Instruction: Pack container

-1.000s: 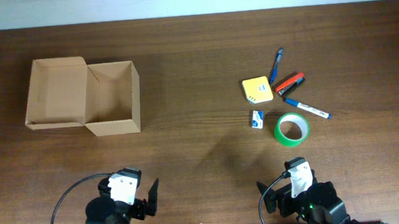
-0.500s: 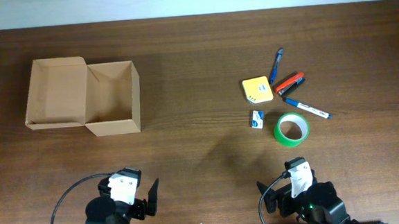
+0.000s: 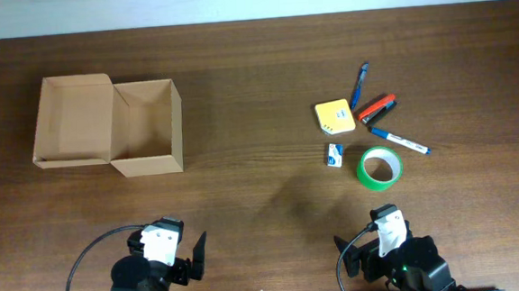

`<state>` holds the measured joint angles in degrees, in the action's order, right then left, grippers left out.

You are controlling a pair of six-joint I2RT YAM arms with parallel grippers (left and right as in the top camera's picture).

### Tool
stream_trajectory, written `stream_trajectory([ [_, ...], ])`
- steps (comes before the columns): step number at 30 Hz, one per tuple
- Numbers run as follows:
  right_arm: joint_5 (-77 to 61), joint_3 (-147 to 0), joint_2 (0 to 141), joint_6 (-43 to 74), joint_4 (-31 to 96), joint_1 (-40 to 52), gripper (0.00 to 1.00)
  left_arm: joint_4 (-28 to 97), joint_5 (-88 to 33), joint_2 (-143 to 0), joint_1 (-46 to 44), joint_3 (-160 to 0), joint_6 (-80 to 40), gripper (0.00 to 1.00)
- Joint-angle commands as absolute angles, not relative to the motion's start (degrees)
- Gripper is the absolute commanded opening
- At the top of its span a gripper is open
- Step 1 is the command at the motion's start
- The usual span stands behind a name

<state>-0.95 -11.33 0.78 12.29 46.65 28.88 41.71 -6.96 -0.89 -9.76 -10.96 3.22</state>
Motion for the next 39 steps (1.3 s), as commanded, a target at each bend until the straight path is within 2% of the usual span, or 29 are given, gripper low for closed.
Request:
stream_trajectory([
  [1,-1.26,-10.66,0.14,12.88,46.44,29.39,0.99,38.94,-6.37,-0.3,-9.45,-10.55,2.61,1.0],
  [11,-1.23,-10.66,0.14,12.88,46.44,29.39,0.99,23.35,-5.06,-0.3,-9.45,-10.55,2.59,1.0],
  [14,-1.26,-10.66,0.14,12.88,46.44,29.39,0.99,22.68,-5.08,-0.3,-9.45,-10.55,-2.76,1.0],
  [18,-1.26,-10.66,0.14,12.88,46.44,29.39,0.99,22.28,-5.06,-0.32,-9.45,-10.52,-3.42,1.0],
  [28,-1.23,-10.66,0.14,12.88,46.44,29.39,0.99,10.98,-6.9,-1.69,-9.47,-10.57,-6.87,1.0],
  [33,-1.26,-10.66,0.14,12.88,46.44,29.39,0.99,9.8,-8.03,-10.41,-9.47,-13.87,-6.83,1.0],
  [39,-1.26,-10.66,0.14,12.88,46.44,29.39,0.99,9.89,-7.86,-28.64,-9.45,-24.14,-4.62,1.0],
])
